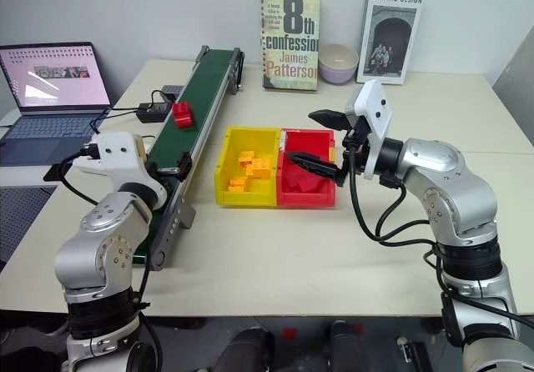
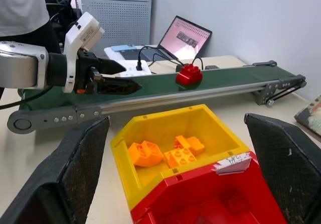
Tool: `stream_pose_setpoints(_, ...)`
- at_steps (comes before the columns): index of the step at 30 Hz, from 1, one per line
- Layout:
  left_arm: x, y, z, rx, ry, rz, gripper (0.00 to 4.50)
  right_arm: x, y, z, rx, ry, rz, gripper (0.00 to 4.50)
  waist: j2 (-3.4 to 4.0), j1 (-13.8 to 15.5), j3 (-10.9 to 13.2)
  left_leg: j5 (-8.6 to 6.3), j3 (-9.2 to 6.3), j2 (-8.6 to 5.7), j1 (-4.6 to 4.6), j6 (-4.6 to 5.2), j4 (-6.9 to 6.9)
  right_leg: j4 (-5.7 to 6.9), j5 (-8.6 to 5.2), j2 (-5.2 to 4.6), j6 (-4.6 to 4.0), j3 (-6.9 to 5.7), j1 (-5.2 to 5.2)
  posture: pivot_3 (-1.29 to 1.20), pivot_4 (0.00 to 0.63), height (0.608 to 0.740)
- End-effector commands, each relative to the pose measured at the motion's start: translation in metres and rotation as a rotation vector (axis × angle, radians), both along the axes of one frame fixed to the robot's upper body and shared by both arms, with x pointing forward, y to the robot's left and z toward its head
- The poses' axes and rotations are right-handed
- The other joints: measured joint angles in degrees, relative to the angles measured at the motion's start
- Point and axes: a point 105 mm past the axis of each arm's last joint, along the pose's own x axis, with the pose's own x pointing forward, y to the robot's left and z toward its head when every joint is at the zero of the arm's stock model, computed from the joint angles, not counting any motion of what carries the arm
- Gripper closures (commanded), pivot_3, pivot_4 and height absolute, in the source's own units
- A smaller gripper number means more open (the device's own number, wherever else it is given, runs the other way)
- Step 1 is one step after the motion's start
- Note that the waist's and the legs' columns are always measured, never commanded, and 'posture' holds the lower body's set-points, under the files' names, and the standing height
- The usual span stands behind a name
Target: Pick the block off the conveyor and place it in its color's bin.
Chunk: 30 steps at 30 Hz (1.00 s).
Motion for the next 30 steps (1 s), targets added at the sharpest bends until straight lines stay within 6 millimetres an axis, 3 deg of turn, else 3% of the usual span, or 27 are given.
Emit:
stream_pose_setpoints(1,0.001,0.002,0.012,0.015,-0.053,0.024,0.03,-0.015,0.005,0.012,0.004,-0.042,0.065,0.0,0.0,0.0,0.0,0.0,0.0,0.0,0.0,0.0,0.0,0.0,0.0,0.0,0.0,0.0,0.0,0.0,0.15,0.74)
stream_pose_setpoints(8,0.007,0.005,0.007,0.012,-0.04,0.056,0.03,-0.029,0.006,0.006,-0.039,-0.01,0.129,0.0,0.0,0.03,0.0,0.0,-0.01,0.0,0.0,0.0,0.01,0.0,0.0,0.0,0.0,-0.01,0.02,0.0,0.15,0.74)
stream_pose_setpoints(16,0.019,0.004,-0.002,-0.023,-0.033,0.089,0.03,-0.029,0.005,0.01,-0.035,0.005,0.125,0.0,0.0,0.08,0.0,0.0,-0.01,-0.01,0.0,0.0,0.01,0.0,0.0,0.0,0.0,-0.02,0.01,0.0,0.15,0.74)
stream_pose_setpoints(23,0.014,0.012,-0.008,-0.05,-0.025,0.155,0.03,-0.027,0.003,0.014,-0.032,-0.006,0.109,0.0,0.0,0.07,0.0,0.0,-0.03,0.01,-0.02,0.0,0.0,-0.01,0.0,-0.02,0.0,-0.02,0.0,0.0,0.15,0.74)
stream_pose_setpoints(30,0.0,0.017,-0.005,-0.121,-0.015,0.186,1.66,-0.024,0.002,0.016,-0.026,-0.009,0.105,0.0,0.0,0.06,0.0,0.0,-0.03,0.01,-0.03,0.0,0.0,-0.01,0.0,-0.04,0.0,-0.02,0.0,0.0,0.15,0.74)
